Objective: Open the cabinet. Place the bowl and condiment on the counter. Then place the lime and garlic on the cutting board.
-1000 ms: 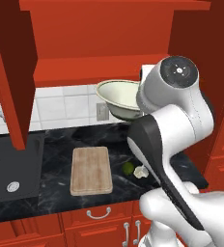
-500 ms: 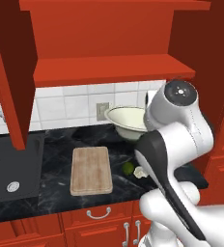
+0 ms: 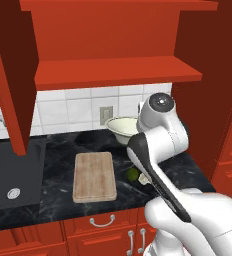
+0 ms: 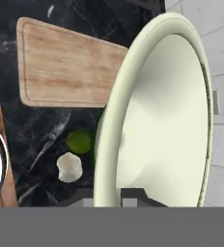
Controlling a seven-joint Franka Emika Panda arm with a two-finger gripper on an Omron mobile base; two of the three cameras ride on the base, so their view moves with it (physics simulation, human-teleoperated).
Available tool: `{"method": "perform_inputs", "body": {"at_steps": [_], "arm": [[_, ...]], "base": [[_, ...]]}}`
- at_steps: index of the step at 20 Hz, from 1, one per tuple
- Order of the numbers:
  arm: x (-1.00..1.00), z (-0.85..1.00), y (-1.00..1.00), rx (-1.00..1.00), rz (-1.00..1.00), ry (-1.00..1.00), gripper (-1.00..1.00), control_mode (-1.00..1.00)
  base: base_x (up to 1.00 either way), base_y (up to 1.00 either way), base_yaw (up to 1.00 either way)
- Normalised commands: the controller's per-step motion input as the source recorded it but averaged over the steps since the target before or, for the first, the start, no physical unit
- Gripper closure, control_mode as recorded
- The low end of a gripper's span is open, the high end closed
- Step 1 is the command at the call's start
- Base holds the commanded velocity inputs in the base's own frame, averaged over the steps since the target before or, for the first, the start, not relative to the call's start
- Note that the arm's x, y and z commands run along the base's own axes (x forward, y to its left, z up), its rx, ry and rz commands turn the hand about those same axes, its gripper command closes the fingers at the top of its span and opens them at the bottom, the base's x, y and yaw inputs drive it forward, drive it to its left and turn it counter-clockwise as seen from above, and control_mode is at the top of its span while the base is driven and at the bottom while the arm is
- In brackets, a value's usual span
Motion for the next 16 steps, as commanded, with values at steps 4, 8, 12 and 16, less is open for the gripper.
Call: {"method": "perform_inputs", "body": {"at_steps": [4, 8, 12, 16], "arm": [[0.79, -0.24, -0.08, -0.01, 0.0, 0.01, 1.0, -1.0], [0.69, -0.41, -0.13, -0.06, 0.01, 0.0, 1.0, -1.0], [0.65, -0.54, -0.12, -0.06, 0.02, 0.04, 1.0, -1.0], [0.66, -0.55, -0.11, -0.06, 0.03, 0.08, 1.0, -1.0]], "base": [[0.0, 0.0, 0.0], [0.0, 0.0, 0.0], [0.0, 0.0, 0.0], [0.0, 0.0, 0.0]]}}
